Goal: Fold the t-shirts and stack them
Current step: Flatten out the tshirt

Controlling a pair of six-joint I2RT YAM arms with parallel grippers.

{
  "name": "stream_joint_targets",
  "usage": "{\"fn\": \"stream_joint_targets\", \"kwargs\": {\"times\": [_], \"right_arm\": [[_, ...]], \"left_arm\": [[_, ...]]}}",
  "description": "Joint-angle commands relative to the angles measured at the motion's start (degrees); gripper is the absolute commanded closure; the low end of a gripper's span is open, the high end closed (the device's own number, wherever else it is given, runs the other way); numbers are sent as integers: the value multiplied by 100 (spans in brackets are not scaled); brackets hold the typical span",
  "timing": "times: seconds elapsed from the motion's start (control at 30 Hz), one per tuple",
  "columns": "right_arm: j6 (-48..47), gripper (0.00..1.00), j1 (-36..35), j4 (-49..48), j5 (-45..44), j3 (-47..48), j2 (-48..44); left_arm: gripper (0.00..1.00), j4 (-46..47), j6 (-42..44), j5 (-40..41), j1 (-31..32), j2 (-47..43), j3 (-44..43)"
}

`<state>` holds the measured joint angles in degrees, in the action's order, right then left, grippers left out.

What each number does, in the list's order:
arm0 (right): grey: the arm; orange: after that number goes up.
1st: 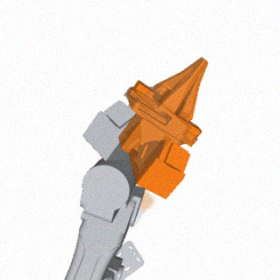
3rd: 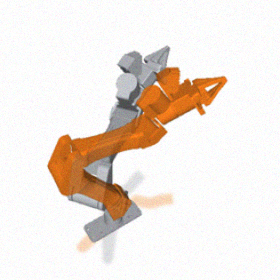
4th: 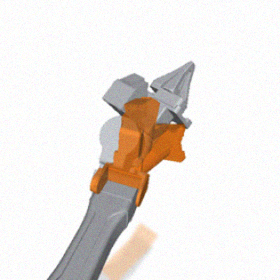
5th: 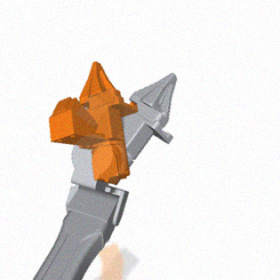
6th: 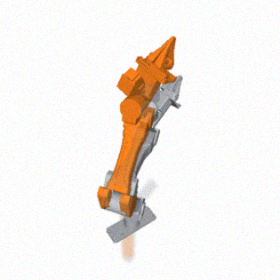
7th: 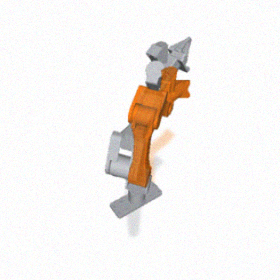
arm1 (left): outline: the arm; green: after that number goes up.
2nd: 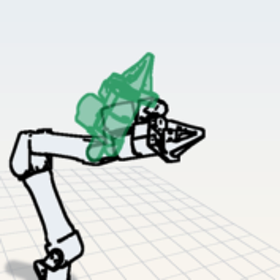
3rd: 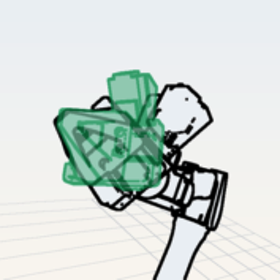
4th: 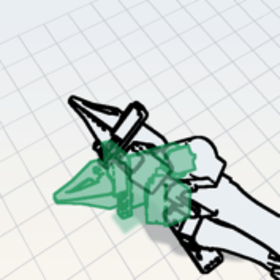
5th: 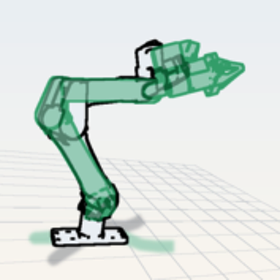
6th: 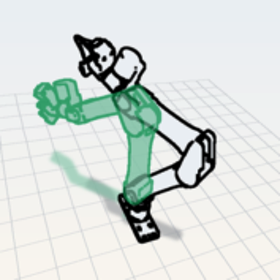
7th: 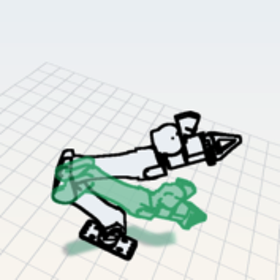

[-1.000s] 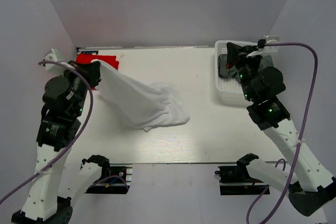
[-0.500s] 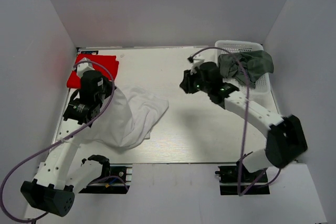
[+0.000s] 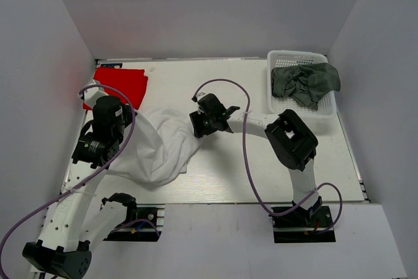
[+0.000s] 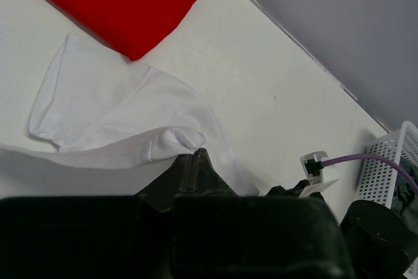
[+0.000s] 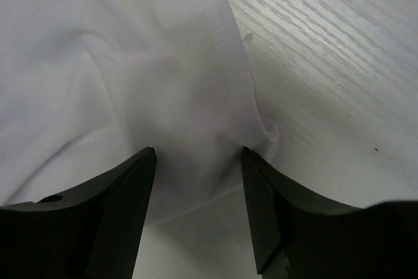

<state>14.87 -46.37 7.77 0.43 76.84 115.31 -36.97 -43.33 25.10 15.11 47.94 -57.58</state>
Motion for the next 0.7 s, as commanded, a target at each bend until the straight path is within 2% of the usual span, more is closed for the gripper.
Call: {"fn": "stream_joint_targets", "kwargs": {"times": [0.0,0.1,0.13,0.2,0.23,0.4,0.67], "right_arm": [[506,40,-39,145,-666,349,237],[631,56,-109,295,-1140,481,369],[639,77,-118,287,-1324,481,396],[657,94,-162,269,-1553,490,388],[683,100,-171,269,-1624,481,335],[157,100,13,-38,-2247,105,-622],[-432,100,453,-698,-3759,-1197,-3678]], "left_arm": [[100,-56,-35,153,-26,-57,28],[100,-56,-35,206,-26,-57,28],[100,-56,-35,206,-26,-109,80],[100,-56,-35,206,-26,-110,80],[100,-56,-35,206,-26,-110,80],[100,-109,-88,337,-26,-162,-25],[100,-214,-88,390,-26,-267,-245]]}}
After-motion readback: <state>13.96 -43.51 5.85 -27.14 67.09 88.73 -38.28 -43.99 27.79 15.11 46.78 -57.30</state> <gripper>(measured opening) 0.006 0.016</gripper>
